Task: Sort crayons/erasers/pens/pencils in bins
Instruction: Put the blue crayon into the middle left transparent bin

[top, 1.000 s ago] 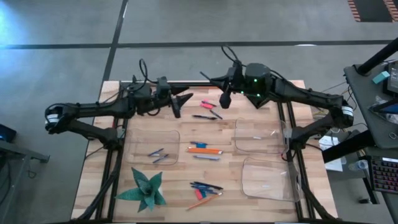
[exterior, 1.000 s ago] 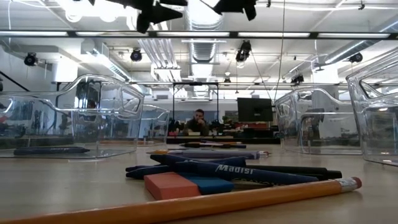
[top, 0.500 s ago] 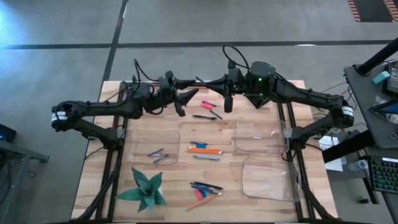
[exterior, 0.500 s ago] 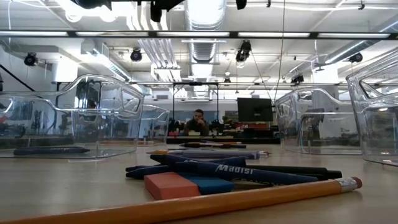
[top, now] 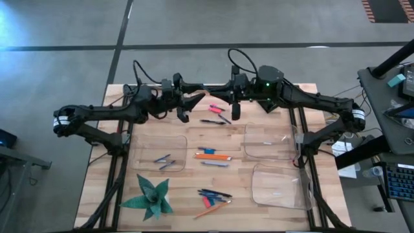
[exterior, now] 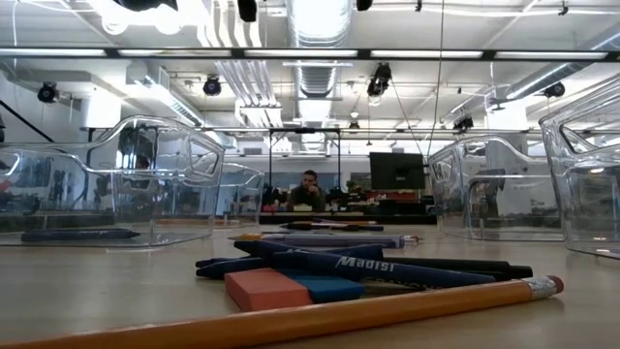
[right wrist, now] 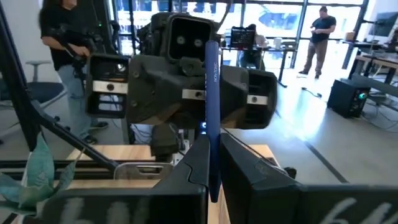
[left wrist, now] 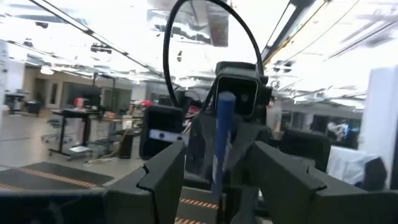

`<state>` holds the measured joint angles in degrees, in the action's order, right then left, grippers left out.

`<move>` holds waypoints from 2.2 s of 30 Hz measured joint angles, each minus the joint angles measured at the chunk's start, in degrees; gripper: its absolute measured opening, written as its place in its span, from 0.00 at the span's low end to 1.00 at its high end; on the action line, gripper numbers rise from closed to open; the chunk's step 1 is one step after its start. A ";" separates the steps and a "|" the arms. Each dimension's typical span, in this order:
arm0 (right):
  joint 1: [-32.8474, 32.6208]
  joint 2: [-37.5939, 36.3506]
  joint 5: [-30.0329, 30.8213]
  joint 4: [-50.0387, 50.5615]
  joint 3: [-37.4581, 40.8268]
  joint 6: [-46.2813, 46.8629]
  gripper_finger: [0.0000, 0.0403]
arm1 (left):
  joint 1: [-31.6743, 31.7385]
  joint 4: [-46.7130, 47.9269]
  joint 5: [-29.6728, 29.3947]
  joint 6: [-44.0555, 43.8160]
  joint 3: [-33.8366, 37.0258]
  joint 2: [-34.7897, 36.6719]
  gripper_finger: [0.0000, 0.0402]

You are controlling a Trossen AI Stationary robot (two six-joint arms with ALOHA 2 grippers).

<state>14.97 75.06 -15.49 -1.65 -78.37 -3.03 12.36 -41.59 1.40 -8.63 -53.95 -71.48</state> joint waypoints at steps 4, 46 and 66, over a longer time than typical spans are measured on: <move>-0.58 1.07 -1.26 -0.83 -0.02 0.03 0.03 | -0.02 -0.03 0.52 -0.25 0.00 0.00 0.44; -1.06 0.58 9.03 34.19 -10.18 0.71 0.42 | 1.33 18.23 4.95 -2.27 0.09 0.07 0.04; -1.07 1.49 16.31 48.01 -2.94 10.91 0.39 | -2.48 84.81 12.71 -15.10 0.15 5.87 0.04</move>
<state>13.89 76.55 0.82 46.36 -81.30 7.88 9.88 43.22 14.11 -23.73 -53.80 -65.61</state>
